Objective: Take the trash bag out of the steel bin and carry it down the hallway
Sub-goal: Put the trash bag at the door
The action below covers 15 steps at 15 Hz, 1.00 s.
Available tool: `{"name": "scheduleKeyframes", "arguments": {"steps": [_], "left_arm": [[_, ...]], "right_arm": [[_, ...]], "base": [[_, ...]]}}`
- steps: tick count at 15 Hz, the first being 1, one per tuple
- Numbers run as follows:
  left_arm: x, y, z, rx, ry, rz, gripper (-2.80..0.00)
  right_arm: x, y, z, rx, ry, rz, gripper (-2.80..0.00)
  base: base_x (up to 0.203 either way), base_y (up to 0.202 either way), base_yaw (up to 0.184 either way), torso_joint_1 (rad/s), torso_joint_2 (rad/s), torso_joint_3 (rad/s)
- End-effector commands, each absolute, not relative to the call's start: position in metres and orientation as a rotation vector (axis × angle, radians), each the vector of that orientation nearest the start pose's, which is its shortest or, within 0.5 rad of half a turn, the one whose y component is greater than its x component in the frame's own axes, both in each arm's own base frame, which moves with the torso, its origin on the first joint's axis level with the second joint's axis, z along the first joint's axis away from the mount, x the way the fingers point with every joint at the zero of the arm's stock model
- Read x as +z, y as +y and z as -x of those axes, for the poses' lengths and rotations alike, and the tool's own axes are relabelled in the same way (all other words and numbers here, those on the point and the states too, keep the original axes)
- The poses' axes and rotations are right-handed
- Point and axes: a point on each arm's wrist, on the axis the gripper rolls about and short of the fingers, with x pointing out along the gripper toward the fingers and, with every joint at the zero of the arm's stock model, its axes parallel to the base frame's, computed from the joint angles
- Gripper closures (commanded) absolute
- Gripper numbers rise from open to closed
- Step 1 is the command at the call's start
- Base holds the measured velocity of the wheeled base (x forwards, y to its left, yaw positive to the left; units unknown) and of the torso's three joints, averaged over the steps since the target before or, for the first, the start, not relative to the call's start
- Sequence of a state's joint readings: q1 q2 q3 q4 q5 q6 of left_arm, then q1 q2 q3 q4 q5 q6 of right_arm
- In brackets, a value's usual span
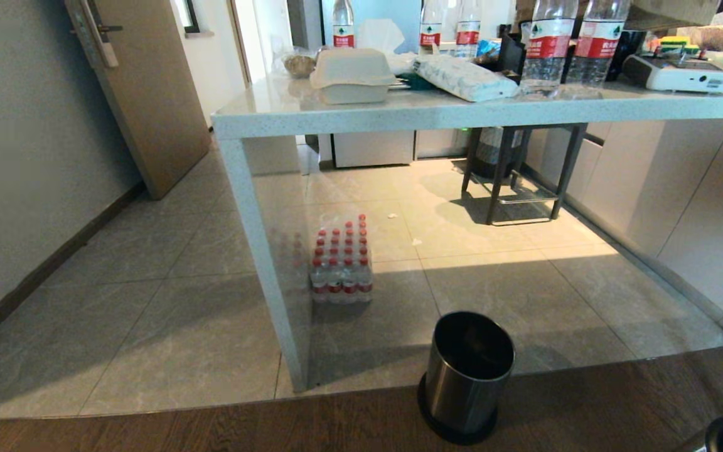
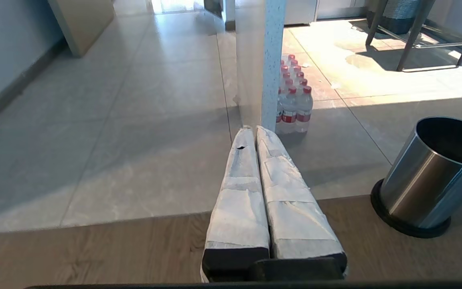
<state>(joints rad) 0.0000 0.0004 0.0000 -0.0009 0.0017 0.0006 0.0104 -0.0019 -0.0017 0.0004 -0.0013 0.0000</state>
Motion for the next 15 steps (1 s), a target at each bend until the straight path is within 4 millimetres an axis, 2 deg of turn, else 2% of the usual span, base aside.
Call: {"name": "scheduleKeyframes", "arguments": {"steps": [1,7,15], "left_arm": [[0.0755,0.0000,0.0227,0.002,0.002,-0.005,0.00],[0.0754,0.0000,0.0227,0.000,0.002,0.009,0.00],[0.0755,0.0000,0.0227,0.000,0.002,0.009,0.00]], "right_arm": [[0.0749,-0.0003,0.0259,0.009,-0.042,0.000,0.00],[0.0749,-0.0003,0.0259,0.009,-0.042,0.000,0.00],[0.0749,-0.0003,0.0259,0.009,-0.042,0.000,0.00]], "base": [[0.000,0.000,0.000,0.002,0.00,0.067],[0.002,0.022,0.000,0.001,0.00,0.008],[0.000,0.188,0.000,0.002,0.00,0.002]]}}
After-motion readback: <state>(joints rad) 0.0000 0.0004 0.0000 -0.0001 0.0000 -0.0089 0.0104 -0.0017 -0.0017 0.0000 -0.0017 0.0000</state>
